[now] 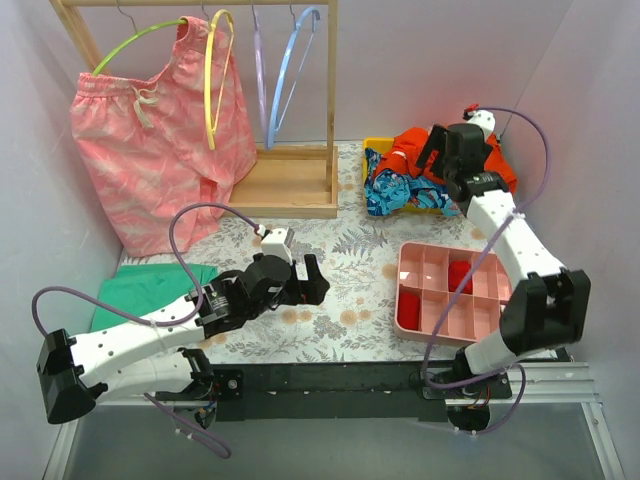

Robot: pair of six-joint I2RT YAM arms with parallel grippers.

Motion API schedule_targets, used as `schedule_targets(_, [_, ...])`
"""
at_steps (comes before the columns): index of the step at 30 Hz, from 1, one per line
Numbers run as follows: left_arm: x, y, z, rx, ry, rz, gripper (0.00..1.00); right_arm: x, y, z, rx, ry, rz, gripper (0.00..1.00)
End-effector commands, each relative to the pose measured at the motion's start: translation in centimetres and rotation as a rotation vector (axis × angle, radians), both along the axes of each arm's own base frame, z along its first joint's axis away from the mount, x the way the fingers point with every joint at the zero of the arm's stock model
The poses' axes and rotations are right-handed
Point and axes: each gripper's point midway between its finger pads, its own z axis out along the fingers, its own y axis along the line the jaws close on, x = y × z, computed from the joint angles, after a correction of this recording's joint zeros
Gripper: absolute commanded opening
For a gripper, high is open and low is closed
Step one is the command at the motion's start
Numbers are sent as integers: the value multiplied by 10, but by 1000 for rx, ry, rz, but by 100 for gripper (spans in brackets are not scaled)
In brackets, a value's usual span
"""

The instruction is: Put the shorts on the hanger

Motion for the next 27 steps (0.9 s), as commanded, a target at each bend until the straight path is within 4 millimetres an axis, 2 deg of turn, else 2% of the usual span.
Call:
schedule_targets(1, [3, -2, 37, -61, -43, 10, 98, 56, -17, 2, 2, -27, -43, 94])
schedule_targets(2, [3, -1, 39, -61, -47, 10, 98, 66, -21, 13, -6, -51, -70, 93])
schedule_targets(3, [3, 1, 41, -58, -53, 13, 98, 79, -23, -1, -21, -26, -77, 93])
schedule_targets(4, [4, 2, 44, -57, -59, 15, 98, 87, -27, -4, -32, -21, -86, 93])
schedule_targets(5, [4, 4, 49, -63, -70, 16, 98, 98, -30, 6, -47, -45, -93, 93])
schedule_targets(6, [4, 5, 52, -64, -76, 15, 98, 108, -30, -15, -61, -4, -96, 93])
schedule_targets(8, [5, 7, 58, -66, -90, 21, 98, 120, -33, -26, -87, 19, -106, 92])
schedule_targets(9, [5, 8, 59, -60, -89, 22, 98, 128, -32, -41, -99, 62, -106, 89])
schedule_targets(13, [4, 10, 62, -49, -88, 17, 98, 134, -31, -55, -97, 107, -109, 77])
schedule_targets(14, [3, 10, 62, -47, -90, 14, 98, 133, -33, -54, -98, 105, -120, 72])
schedule_targets(15, [3, 11, 65, -49, -95, 12, 98, 133, -33, -51, -99, 99, -112, 47])
schedule_targets(16, [4, 12, 64, -44, -99, 16, 98, 134, -32, -47, -97, 92, -106, 35])
schedule_targets(17, [4, 14, 66, -45, -103, 21, 98, 134, -32, -41, -100, 86, -106, 22])
schedule_targets(18, [4, 14, 67, -47, -107, 22, 98, 133, -33, -33, -101, 75, -111, 2])
schedule_targets(21, [4, 15, 72, -61, -119, 19, 98, 128, -39, 3, -102, 23, -136, 1])
schedule_targets(24, [5, 15, 80, -69, -139, 15, 98, 120, -42, 50, -93, -66, -142, 1])
schedule_targets(25, [6, 16, 84, -70, -150, 21, 98, 116, -42, 79, -87, -122, -141, 1])
schedule_targets(27, [7, 16, 88, -71, -162, 20, 98, 107, -48, 116, -89, -196, -160, 1])
